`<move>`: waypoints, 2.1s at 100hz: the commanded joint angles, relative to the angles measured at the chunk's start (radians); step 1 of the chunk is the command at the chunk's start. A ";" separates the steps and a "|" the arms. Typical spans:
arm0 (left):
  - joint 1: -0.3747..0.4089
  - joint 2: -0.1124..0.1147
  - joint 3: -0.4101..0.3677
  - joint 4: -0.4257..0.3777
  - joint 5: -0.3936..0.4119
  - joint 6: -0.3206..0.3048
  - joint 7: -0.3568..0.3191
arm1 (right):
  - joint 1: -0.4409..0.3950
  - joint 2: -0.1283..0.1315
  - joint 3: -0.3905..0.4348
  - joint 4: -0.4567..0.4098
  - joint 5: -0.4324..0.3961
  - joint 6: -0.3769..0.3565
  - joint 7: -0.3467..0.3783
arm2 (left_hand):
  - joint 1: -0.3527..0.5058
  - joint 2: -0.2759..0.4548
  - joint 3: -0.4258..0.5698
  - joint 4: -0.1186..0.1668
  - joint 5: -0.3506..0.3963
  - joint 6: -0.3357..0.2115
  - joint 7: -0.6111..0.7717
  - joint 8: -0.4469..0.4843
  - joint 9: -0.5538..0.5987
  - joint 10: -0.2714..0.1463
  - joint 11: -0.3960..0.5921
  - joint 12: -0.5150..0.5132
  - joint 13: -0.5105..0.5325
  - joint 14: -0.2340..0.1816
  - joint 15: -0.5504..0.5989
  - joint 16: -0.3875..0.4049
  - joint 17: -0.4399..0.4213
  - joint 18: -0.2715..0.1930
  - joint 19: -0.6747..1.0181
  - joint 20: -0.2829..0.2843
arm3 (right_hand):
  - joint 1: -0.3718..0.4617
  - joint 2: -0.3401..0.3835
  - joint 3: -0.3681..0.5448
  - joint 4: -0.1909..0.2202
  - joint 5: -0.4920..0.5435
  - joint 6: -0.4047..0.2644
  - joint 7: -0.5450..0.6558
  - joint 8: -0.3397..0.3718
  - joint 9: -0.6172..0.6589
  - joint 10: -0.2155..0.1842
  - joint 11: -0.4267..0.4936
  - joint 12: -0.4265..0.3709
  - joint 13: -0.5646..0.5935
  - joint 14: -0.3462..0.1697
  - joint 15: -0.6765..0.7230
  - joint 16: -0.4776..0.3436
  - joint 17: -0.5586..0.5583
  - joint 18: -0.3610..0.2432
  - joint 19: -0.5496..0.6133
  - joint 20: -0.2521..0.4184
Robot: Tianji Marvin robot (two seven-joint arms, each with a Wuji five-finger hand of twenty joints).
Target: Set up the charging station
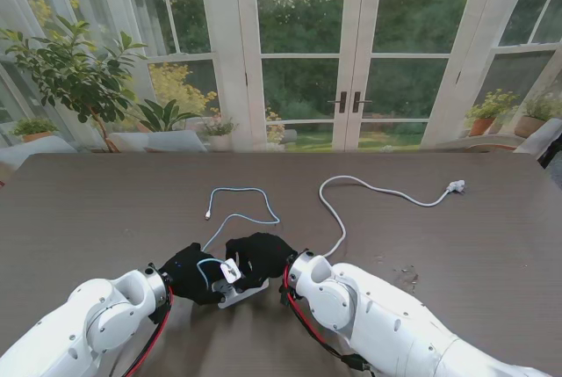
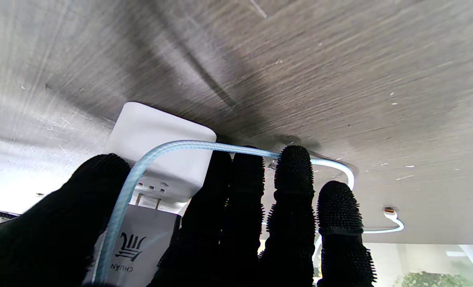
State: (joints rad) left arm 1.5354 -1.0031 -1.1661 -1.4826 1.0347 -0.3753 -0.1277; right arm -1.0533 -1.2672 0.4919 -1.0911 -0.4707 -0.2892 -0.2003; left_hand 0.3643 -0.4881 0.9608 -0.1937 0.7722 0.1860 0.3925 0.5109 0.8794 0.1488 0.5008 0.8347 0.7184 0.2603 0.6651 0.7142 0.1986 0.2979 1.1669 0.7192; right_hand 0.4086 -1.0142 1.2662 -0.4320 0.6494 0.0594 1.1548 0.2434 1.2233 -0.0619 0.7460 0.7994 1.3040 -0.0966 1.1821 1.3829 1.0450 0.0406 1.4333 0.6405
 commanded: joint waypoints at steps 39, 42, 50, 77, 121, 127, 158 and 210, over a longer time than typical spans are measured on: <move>0.033 0.008 0.004 0.021 0.013 -0.006 -0.056 | -0.008 -0.018 0.006 0.046 0.109 -0.013 0.079 | 0.053 -0.079 -0.062 0.035 0.003 -0.006 0.008 0.005 -0.014 -0.012 0.003 -0.005 -0.005 0.002 -0.008 -0.001 -0.014 0.017 -0.002 0.021 | 0.117 0.048 0.239 0.035 0.275 -0.412 0.193 0.072 0.064 0.015 -0.025 0.003 0.018 -0.024 -0.034 -0.631 0.022 -0.052 -0.025 -0.005; 0.034 0.008 0.003 0.020 0.013 -0.005 -0.057 | -0.008 -0.021 0.007 0.052 0.114 -0.014 0.078 | 0.052 -0.080 -0.062 0.035 0.002 -0.008 0.007 0.005 -0.015 -0.014 0.002 -0.005 -0.006 0.002 -0.008 -0.001 -0.014 0.017 -0.002 0.021 | 0.119 0.046 0.240 0.035 0.276 -0.412 0.193 0.071 0.063 0.015 -0.027 0.002 0.018 -0.019 -0.039 -0.633 0.019 -0.048 -0.028 -0.006; 0.036 0.008 0.002 0.018 0.015 -0.005 -0.059 | -0.008 -0.026 0.009 0.069 0.132 -0.019 0.080 | 0.053 -0.079 -0.062 0.035 0.002 -0.006 0.008 0.005 -0.014 -0.014 0.002 -0.005 -0.007 0.001 -0.009 -0.001 -0.012 0.016 -0.002 0.021 | 0.121 0.040 0.241 0.035 0.279 -0.415 0.191 0.068 0.065 0.012 -0.036 -0.006 0.017 -0.007 -0.051 -0.639 0.015 -0.042 -0.032 -0.006; 0.034 0.010 0.003 0.018 0.014 -0.013 -0.068 | -0.001 -0.041 0.011 0.129 0.182 -0.051 0.096 | 0.049 -0.081 -0.060 0.034 0.002 -0.010 0.009 0.005 -0.013 -0.016 0.001 -0.005 -0.004 -0.002 -0.009 -0.001 -0.010 0.014 -0.003 0.021 | 0.124 0.030 0.243 0.034 0.288 -0.415 0.190 0.061 0.070 0.013 -0.042 -0.015 0.018 -0.003 -0.069 -0.650 0.013 -0.036 -0.041 -0.010; 0.029 0.010 0.007 0.022 0.014 -0.017 -0.070 | 0.014 -0.065 0.005 0.221 0.212 -0.114 0.089 | 0.047 -0.080 -0.061 0.033 0.000 -0.012 0.007 0.005 -0.014 -0.017 0.000 -0.005 -0.003 -0.002 -0.010 -0.001 -0.010 0.013 -0.003 0.022 | 0.128 0.007 0.247 0.033 0.309 -0.428 0.180 0.052 0.078 0.008 -0.048 -0.022 0.017 0.009 -0.082 -0.657 0.004 -0.035 -0.047 -0.014; 0.030 0.010 0.007 0.021 0.014 -0.016 -0.071 | 0.018 -0.067 0.001 0.234 0.211 -0.122 0.089 | 0.046 -0.079 -0.061 0.033 0.003 -0.010 0.009 0.005 -0.012 -0.016 0.000 -0.005 -0.003 -0.003 -0.010 -0.001 -0.010 0.013 -0.003 0.022 | 0.127 0.007 0.247 0.033 0.311 -0.430 0.178 0.051 0.077 0.007 -0.049 -0.023 0.018 0.010 -0.082 -0.658 0.003 -0.033 -0.048 -0.014; 0.033 0.010 0.007 0.020 0.015 -0.013 -0.070 | 0.018 -0.074 -0.011 0.256 0.176 -0.151 0.051 | 0.047 -0.079 -0.063 0.034 0.003 -0.010 0.008 0.004 -0.012 -0.019 0.000 -0.005 -0.001 -0.005 -0.010 -0.001 -0.010 0.013 -0.003 0.022 | 0.126 0.002 0.250 0.030 0.315 -0.439 0.177 0.052 0.075 0.003 -0.049 -0.019 0.018 0.013 -0.085 -0.660 -0.002 -0.032 -0.050 -0.016; 0.031 0.011 0.009 0.024 0.017 -0.021 -0.068 | 0.034 -0.061 -0.045 0.263 0.082 -0.163 0.013 | 0.048 -0.086 -0.055 0.033 0.007 -0.015 0.014 0.006 -0.005 -0.023 0.004 -0.002 0.006 -0.007 -0.003 0.002 0.003 0.007 0.000 0.023 | 0.052 0.046 0.197 0.027 0.243 -0.414 0.162 0.051 0.040 -0.007 -0.061 -0.034 0.014 0.051 -0.133 -0.683 -0.047 0.001 -0.059 -0.011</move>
State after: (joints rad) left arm 1.5434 -0.9962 -1.1705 -1.4976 1.0395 -0.3934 -0.1546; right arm -0.9911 -1.3474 0.4632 -0.8360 -0.3742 -0.4735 -0.2208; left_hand 0.3893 -0.5463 0.8951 -0.1974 0.7209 0.2349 0.3766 0.5282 0.8742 0.1583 0.4998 0.8347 0.7188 0.2603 0.6650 0.7138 0.1997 0.2980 1.1669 0.7201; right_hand 0.3670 -1.1043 1.2763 -0.4659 0.6774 -0.1369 1.1544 0.2181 1.2490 -0.1136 0.7112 0.7979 1.3198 -0.1254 1.1131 1.3836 1.0084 0.0295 1.3963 0.6300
